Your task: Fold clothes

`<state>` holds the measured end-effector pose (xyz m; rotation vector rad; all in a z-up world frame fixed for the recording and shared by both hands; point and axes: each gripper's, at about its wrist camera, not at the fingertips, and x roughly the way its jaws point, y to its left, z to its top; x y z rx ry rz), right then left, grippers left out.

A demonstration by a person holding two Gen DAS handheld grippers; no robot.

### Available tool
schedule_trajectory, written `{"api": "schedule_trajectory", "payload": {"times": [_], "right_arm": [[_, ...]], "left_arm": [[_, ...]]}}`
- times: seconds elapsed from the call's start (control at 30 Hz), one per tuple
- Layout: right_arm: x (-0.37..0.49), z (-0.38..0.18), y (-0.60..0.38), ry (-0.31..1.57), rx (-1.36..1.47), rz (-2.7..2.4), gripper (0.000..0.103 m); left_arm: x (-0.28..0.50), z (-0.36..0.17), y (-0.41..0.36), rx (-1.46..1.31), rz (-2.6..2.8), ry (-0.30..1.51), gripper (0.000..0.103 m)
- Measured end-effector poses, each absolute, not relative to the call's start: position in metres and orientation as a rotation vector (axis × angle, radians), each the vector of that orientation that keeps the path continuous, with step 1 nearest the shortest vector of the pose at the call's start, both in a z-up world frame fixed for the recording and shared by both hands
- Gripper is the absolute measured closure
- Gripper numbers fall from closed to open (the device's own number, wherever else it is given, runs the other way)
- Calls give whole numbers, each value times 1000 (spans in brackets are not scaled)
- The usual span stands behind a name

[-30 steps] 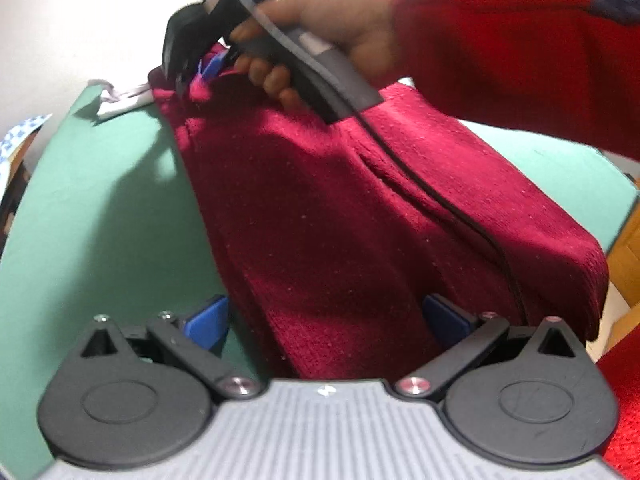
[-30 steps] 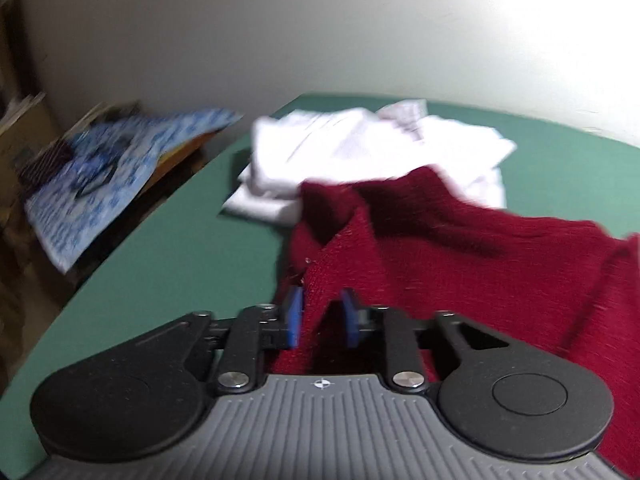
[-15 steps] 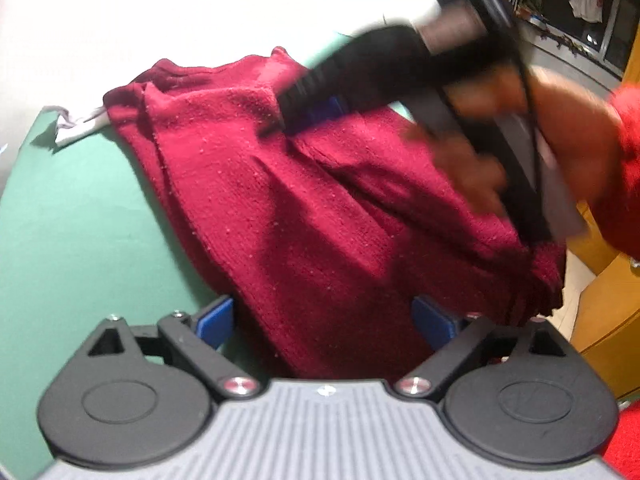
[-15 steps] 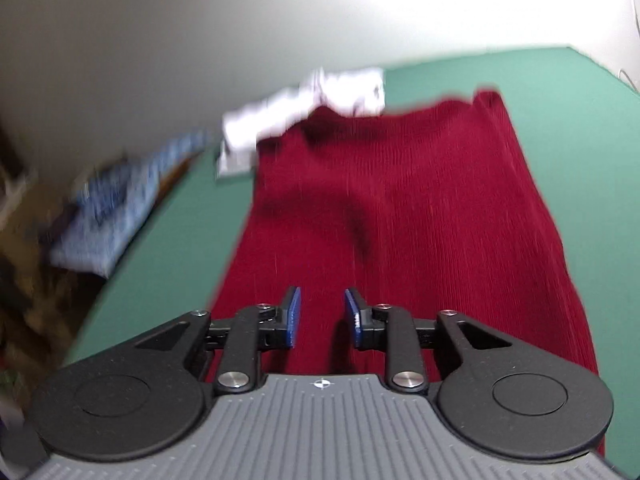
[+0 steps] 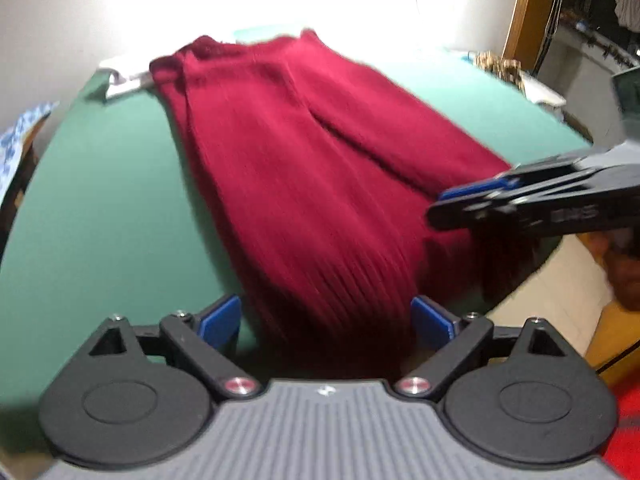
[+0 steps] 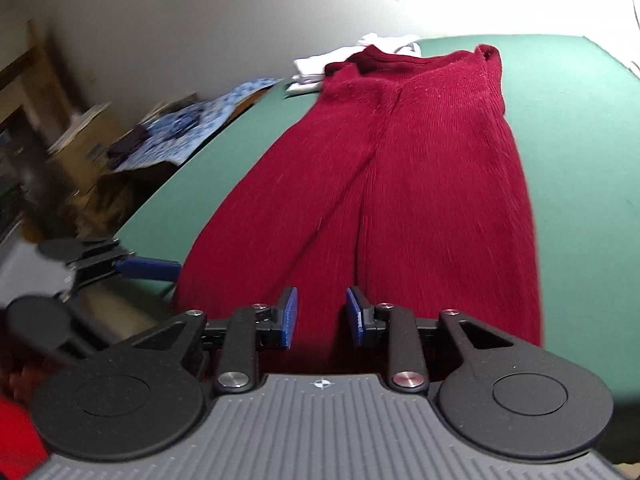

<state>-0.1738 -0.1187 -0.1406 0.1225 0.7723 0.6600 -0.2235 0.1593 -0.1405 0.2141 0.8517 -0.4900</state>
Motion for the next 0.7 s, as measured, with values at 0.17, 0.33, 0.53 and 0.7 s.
{"api": "schedule_trajectory", "payload": {"times": [0.17,0.33,0.53,0.7], "right_arm": [[-212,-149,-149,817,51,731,69],[-215,-175,-190,896,1,639,54],[-180,-174,-206,884,99,661,40],[-163,-171,-201,859,140,736,39]], "left_arm": [[-254,-170,163,143,-398,953,16],[-250,-188,189,-35,-325,991,16],[-217,-178,199,-126,-372,922,5],[-196,-181,191,-104,-414,959,3]]}}
